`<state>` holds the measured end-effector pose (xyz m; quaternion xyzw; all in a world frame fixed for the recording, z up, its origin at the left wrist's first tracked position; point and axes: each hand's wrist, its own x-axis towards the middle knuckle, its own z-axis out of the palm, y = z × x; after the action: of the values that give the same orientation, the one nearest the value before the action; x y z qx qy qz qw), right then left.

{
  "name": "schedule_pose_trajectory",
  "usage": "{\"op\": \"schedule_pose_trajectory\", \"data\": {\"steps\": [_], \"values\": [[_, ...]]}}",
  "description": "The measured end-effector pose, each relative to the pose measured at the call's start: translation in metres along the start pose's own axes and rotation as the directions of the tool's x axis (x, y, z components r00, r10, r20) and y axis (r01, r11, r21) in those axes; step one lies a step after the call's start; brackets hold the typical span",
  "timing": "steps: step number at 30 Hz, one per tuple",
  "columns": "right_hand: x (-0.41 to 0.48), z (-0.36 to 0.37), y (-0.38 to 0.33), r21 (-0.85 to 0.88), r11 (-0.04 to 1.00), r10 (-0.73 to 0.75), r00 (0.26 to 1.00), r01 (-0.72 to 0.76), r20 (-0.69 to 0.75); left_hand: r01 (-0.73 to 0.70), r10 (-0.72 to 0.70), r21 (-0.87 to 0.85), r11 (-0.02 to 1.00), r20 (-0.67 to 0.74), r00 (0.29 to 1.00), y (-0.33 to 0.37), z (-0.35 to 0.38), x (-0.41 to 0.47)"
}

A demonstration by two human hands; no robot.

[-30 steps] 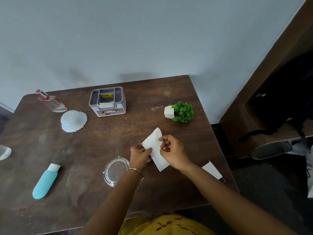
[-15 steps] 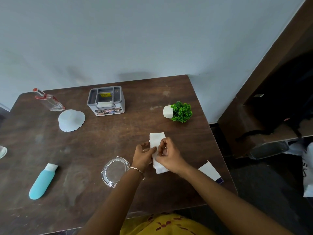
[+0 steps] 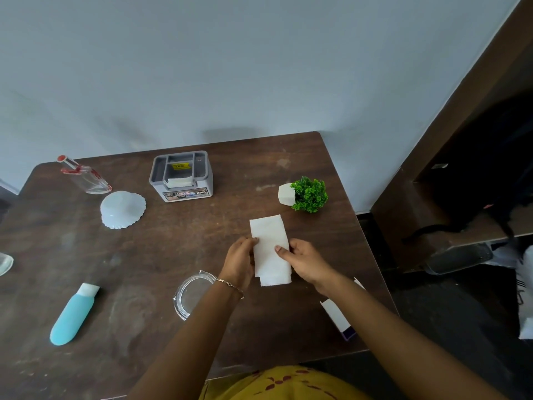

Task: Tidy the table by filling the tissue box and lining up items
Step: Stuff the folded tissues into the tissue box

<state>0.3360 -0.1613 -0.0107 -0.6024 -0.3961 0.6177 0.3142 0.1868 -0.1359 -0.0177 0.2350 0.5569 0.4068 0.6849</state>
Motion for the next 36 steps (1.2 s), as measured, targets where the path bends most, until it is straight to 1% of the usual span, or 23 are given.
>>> {"op": "schedule_pose_trajectory", "data": {"steps": [2, 4, 7, 9, 11, 14, 17, 19, 24, 25, 26, 27, 28, 29, 30, 32, 33, 36], "values": [[0.0, 0.005, -0.004, 0.052, 0.998, -0.03, 0.999, 0.031, -0.031, -0.024, 0.023, 0.036, 0.999, 0.022, 0.999, 0.005, 0.0, 0.001], [0.003, 0.006, -0.008, 0.026, 0.997, -0.067, 0.996, 0.068, -0.059, -0.053, 0.05, 0.112, 0.992, 0.03, 0.998, 0.012, -0.002, 0.001], [0.004, 0.007, -0.021, 0.006, 0.993, -0.114, 0.993, 0.114, -0.044, -0.092, 0.087, 0.15, 0.984, 0.039, 0.995, 0.021, -0.009, 0.001], [0.006, 0.009, -0.029, -0.016, 0.994, -0.112, 0.994, 0.112, -0.006, -0.086, 0.075, 0.161, 0.983, 0.073, 0.994, 0.029, -0.016, -0.001], [0.009, 0.012, -0.036, -0.084, 0.992, -0.087, 0.995, 0.091, 0.053, -0.099, 0.084, 0.162, 0.982, 0.098, 0.992, 0.038, -0.023, -0.004], [0.013, 0.02, -0.046, -0.166, 0.984, -0.039, 0.987, 0.065, 0.153, -0.157, 0.148, 0.197, 0.968, 0.06, 0.987, 0.057, -0.034, -0.009], [0.014, 0.029, -0.059, -0.214, 0.975, -0.01, 0.978, 0.055, 0.207, -0.231, 0.222, 0.28, 0.932, 0.062, 0.973, 0.075, -0.048, -0.01], [0.019, 0.035, -0.063, -0.207, 0.977, -0.007, 0.974, 0.056, 0.228, -0.231, 0.23, 0.261, 0.937, 0.034, 0.973, 0.083, -0.058, -0.012], [0.025, 0.043, -0.073, -0.216, 0.976, 0.043, 0.972, 0.008, 0.23, -0.213, 0.224, 0.103, 0.972, -0.108, 0.969, 0.095, -0.077, -0.015], [0.026, 0.045, -0.074, -0.178, 0.984, 0.045, 0.974, -0.005, 0.22, -0.215, 0.221, 0.057, 0.975, -0.121, 0.968, 0.096, -0.079, -0.015], [0.027, 0.048, -0.075, -0.088, 0.996, 0.042, 0.978, -0.024, 0.203, -0.218, 0.216, -0.001, 0.976, -0.13, 0.968, 0.096, -0.08, -0.016], [0.028, 0.051, -0.076, 0.061, 0.997, 0.041, 0.983, -0.053, 0.177, -0.219, 0.208, -0.069, 0.973, -0.142, 0.968, 0.097, -0.081, -0.016], [0.029, 0.055, -0.077, 0.243, 0.966, 0.049, 0.987, -0.086, 0.152, -0.217, 0.195, -0.144, 0.965, -0.154, 0.969, 0.098, -0.081, -0.017], [0.029, 0.058, -0.08, 0.411, 0.905, 0.054, 0.988, -0.11, 0.144, -0.214, 0.181, -0.213, 0.953, -0.165, 0.97, 0.098, -0.08, -0.017], [0.028, 0.061, -0.083, 0.525, 0.842, 0.05, 0.987, -0.124, 0.153, -0.207, 0.164, -0.269, 0.941, -0.173, 0.971, 0.099, -0.079, -0.018], [0.026, 0.069, -0.086, 0.617, 0.771, 0.043, 0.979, -0.161, 0.202, -0.196, 0.141, -0.338, 0.921, -0.18, 0.974, 0.101, -0.075, -0.018], [0.026, 0.073, -0.087, 0.63, 0.756, 0.039, 0.973, -0.179, 0.229, -0.193, 0.136, -0.36, 0.913, -0.178, 0.975, 0.102, -0.073, -0.018], [0.028, 0.09, -0.091, 0.628, 0.753, 0.017, 0.96, -0.196, 0.28, -0.187, 0.128, -0.423, 0.887, -0.163, 0.978, 0.107, -0.068, -0.015]]}}
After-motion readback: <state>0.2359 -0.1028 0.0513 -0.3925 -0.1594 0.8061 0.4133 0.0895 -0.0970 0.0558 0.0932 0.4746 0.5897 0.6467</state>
